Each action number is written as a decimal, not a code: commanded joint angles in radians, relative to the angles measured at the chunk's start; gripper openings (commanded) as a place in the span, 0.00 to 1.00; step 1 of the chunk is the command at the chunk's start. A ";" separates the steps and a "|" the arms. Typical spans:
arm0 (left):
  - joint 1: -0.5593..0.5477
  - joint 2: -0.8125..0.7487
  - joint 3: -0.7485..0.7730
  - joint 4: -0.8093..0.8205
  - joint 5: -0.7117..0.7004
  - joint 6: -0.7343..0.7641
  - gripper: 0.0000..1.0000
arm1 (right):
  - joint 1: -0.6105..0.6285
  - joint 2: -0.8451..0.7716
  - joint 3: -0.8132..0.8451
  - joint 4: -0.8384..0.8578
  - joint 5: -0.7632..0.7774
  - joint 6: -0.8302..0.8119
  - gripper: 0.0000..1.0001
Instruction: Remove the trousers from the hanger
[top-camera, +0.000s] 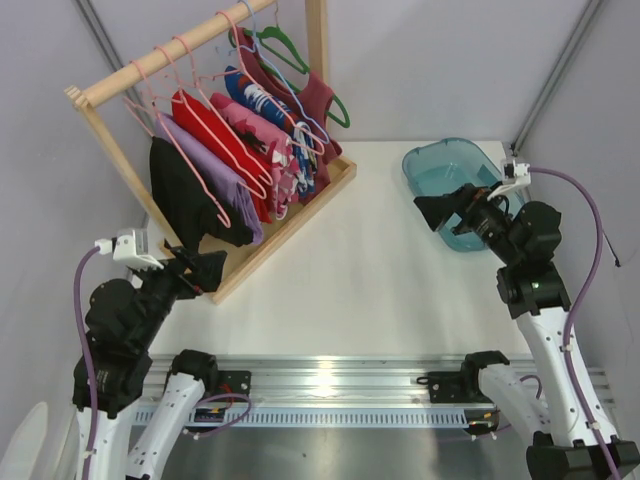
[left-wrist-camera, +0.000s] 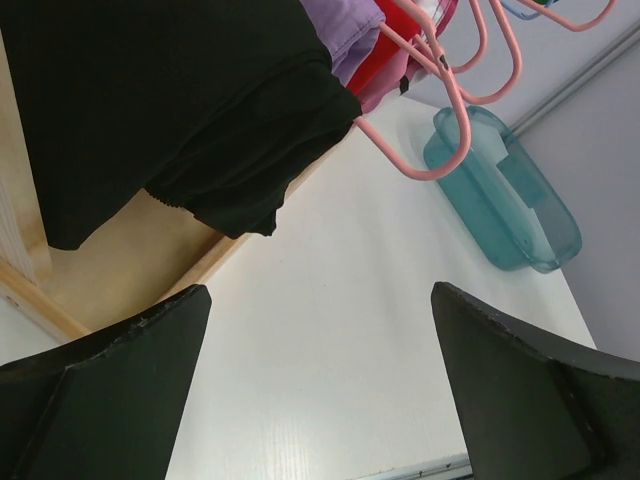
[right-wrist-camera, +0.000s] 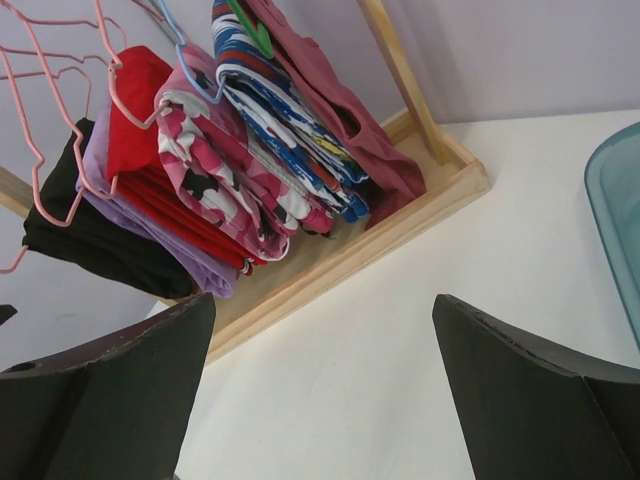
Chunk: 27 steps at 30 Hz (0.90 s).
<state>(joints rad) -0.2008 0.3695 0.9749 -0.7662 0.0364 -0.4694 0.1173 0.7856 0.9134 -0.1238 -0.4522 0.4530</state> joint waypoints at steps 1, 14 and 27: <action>-0.005 -0.012 0.007 0.013 -0.001 0.012 0.99 | 0.025 0.029 0.056 0.033 0.009 -0.042 0.99; -0.005 -0.049 -0.016 0.019 0.034 0.041 0.99 | 0.143 0.240 0.243 -0.023 0.168 -0.165 0.97; -0.005 -0.009 0.016 0.099 0.157 0.089 0.99 | 0.252 0.512 0.576 -0.076 0.064 -0.252 0.82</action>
<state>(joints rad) -0.2008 0.3401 0.9428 -0.7387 0.1349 -0.4191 0.3107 1.2896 1.4170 -0.2123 -0.3752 0.2569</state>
